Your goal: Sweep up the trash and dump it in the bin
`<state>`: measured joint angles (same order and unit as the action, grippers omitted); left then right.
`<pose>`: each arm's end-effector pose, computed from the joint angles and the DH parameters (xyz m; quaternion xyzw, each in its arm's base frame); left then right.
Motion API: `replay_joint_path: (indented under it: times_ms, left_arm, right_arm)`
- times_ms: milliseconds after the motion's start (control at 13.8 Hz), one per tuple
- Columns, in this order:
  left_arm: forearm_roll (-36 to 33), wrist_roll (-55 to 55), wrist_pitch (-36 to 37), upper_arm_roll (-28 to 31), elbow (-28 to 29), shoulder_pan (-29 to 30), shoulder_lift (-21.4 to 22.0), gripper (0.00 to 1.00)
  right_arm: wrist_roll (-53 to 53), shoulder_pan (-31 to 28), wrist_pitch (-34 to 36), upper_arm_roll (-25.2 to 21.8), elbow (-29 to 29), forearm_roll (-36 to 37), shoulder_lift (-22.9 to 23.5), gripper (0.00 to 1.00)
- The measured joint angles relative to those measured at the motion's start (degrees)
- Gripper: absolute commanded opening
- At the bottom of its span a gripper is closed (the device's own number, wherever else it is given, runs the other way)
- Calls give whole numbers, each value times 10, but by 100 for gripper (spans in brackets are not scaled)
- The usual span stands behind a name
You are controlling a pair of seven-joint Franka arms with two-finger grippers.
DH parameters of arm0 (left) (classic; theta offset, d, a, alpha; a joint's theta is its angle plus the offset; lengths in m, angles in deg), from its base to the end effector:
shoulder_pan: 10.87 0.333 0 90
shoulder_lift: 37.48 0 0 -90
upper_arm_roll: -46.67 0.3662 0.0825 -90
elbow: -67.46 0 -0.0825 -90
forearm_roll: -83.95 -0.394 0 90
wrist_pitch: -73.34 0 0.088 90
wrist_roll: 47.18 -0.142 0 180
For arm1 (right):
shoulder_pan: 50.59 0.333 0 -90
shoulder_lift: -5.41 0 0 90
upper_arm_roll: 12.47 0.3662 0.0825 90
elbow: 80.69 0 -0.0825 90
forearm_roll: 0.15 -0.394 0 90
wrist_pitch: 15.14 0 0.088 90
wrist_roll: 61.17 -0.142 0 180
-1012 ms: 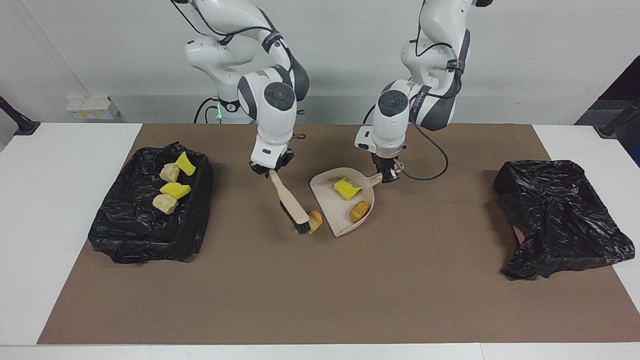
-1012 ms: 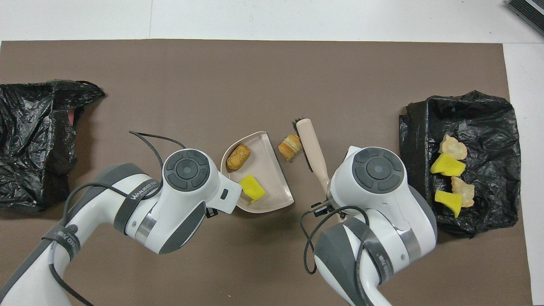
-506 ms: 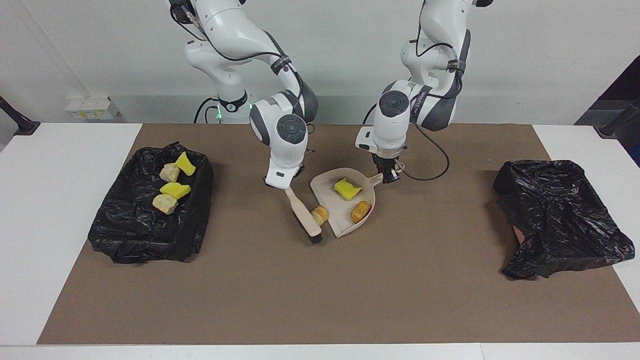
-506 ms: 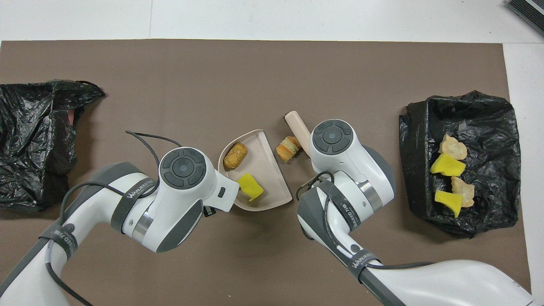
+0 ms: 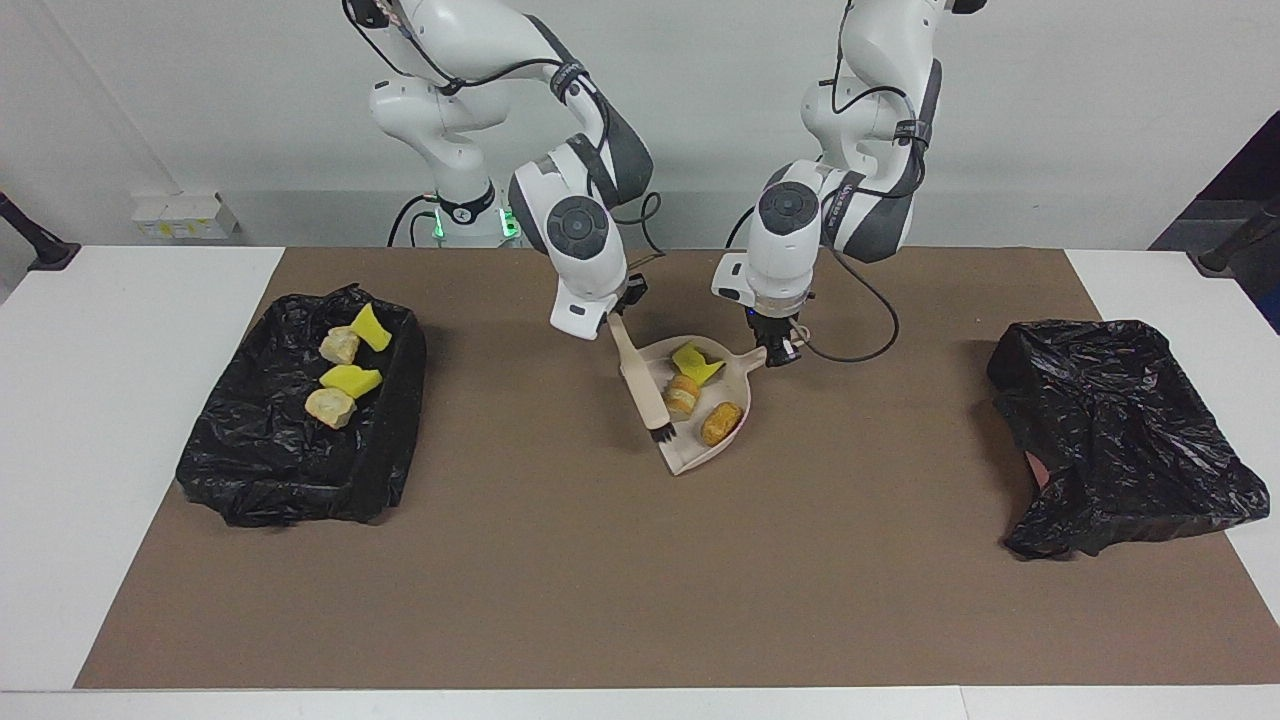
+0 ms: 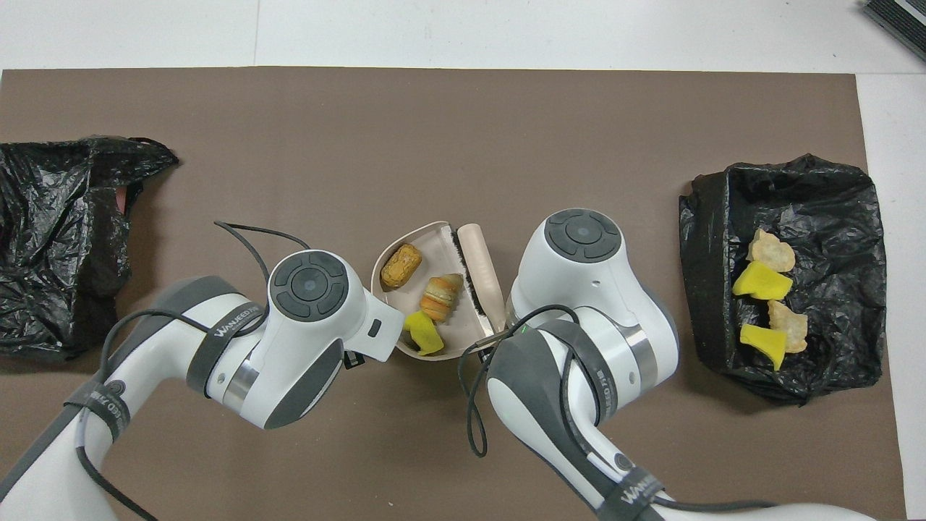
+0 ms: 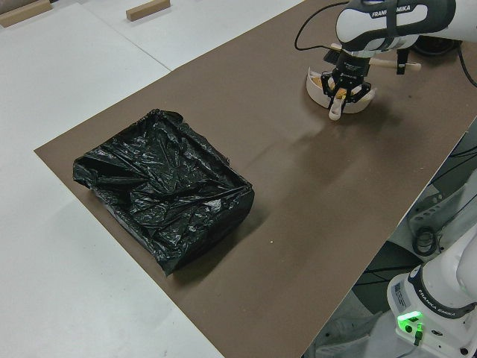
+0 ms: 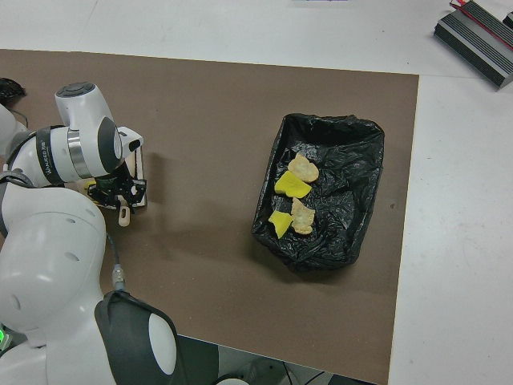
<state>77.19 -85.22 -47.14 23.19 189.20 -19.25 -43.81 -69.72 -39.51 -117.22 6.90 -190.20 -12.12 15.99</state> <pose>0.4750 -0.2814 0.3625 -0.7984 0.5985 0.0622 0.0236 0.4833 0.3049 0.3989 -0.9684 -0.1517 0.1853 0.0699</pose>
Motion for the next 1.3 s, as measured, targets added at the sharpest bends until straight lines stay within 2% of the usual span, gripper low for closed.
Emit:
replay_joint_path:
  times_ms: [217,434,578,723,867,1012,1156,1301]
  left_arm:
    - [0,-54,-3,11,0,2,0,0]
    - [0,-125,-4,54,-1,2,7,0]
    - [0,-172,-2,94,-1,3,25,0]
    - [0,-225,6,137,-2,4,53,0]
    - [0,-286,37,197,-5,4,90,0]
    - [0,-313,61,255,-8,5,116,0]
    - [0,-340,65,315,-16,5,128,0]
    - [10,-399,75,372,-44,5,128,0]
  right_arm:
    - [-76,-2,40,-24,0,0,-49,0]
    - [-131,-3,114,-55,0,1,-111,0]
    - [-183,0,141,-50,-11,-1,-147,0]
    - [-204,5,138,-19,-35,-3,-167,0]
    - [-215,9,106,33,-59,-17,-159,0]
    - [-246,13,51,82,-70,-27,-126,0]
    - [-295,15,3,122,-74,-27,-87,0]
    - [-327,19,-50,143,-88,-27,-57,0]
